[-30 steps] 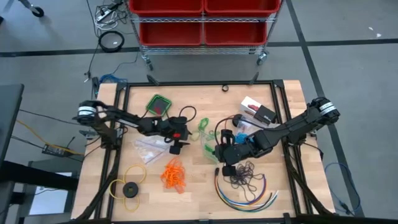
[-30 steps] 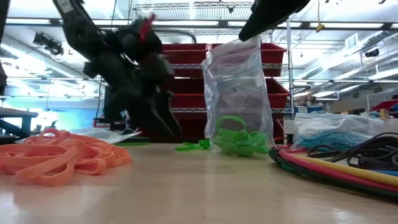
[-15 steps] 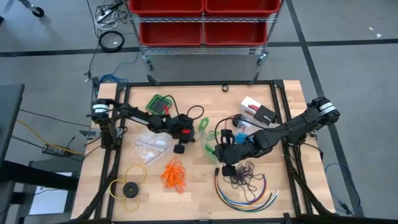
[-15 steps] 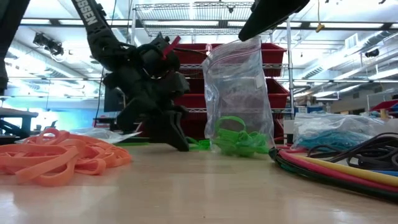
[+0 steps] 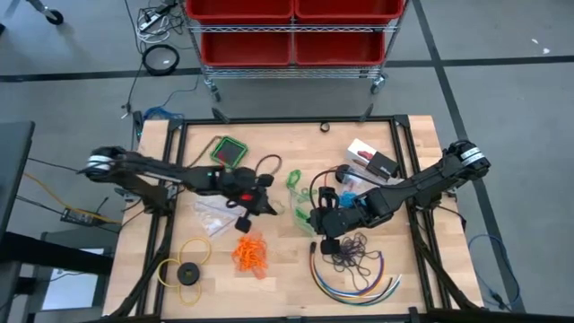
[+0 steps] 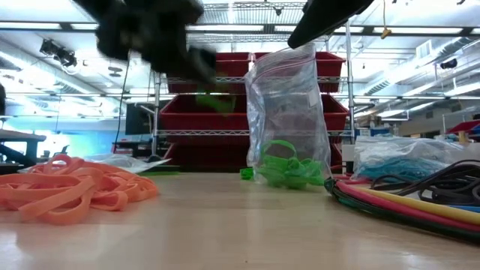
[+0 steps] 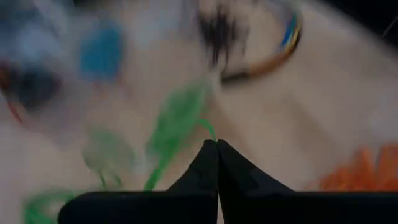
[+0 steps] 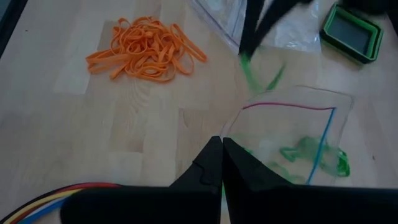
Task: Sort rubber bands
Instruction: Put the green rubber band into the transparent zip bag
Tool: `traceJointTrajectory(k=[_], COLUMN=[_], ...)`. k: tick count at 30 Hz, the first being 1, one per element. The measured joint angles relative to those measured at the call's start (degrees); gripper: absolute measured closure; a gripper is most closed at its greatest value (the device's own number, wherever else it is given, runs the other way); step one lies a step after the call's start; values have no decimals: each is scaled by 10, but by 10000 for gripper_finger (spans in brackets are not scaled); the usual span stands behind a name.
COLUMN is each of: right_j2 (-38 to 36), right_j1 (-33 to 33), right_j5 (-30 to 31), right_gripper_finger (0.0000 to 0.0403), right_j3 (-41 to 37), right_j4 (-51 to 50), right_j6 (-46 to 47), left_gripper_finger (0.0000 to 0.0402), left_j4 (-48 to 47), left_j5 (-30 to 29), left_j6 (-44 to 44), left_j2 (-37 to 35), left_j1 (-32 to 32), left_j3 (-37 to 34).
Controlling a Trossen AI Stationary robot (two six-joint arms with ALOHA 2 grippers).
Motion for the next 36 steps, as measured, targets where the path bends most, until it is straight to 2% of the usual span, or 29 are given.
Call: traceJointTrajectory(k=[5, 10, 14, 19, 25, 29, 36], right_j2=[0, 0, 0, 0, 0, 0, 0], right_j1=[0, 0, -1, -2, -2, -2, -2], right_j5=[0, 0, 0, 0, 0, 0, 0], right_gripper_finger=[403, 403, 403, 403, 403, 403, 403], right_j3=[0, 0, 0, 0, 0, 0, 0], right_j4=[5, 6, 5, 6, 4, 4, 4], right_j6=[0, -1, -1, -1, -2, -2, -2], left_gripper_finger=[400, 401, 401, 401, 398, 366, 268], left_j4=[63, 94, 68, -9, -65, -59, -39], left_j5=[3, 8, 9, 13, -7, -39, -47], left_j6=[3, 11, 25, 41, 53, 53, 38], left_j2=[-51, -41, 0, 61, 110, 115, 100], left_j1=[-6, -6, -6, -3, -1, -1, -1], left_j3=[1, 26, 72, 133, 173, 174, 174])
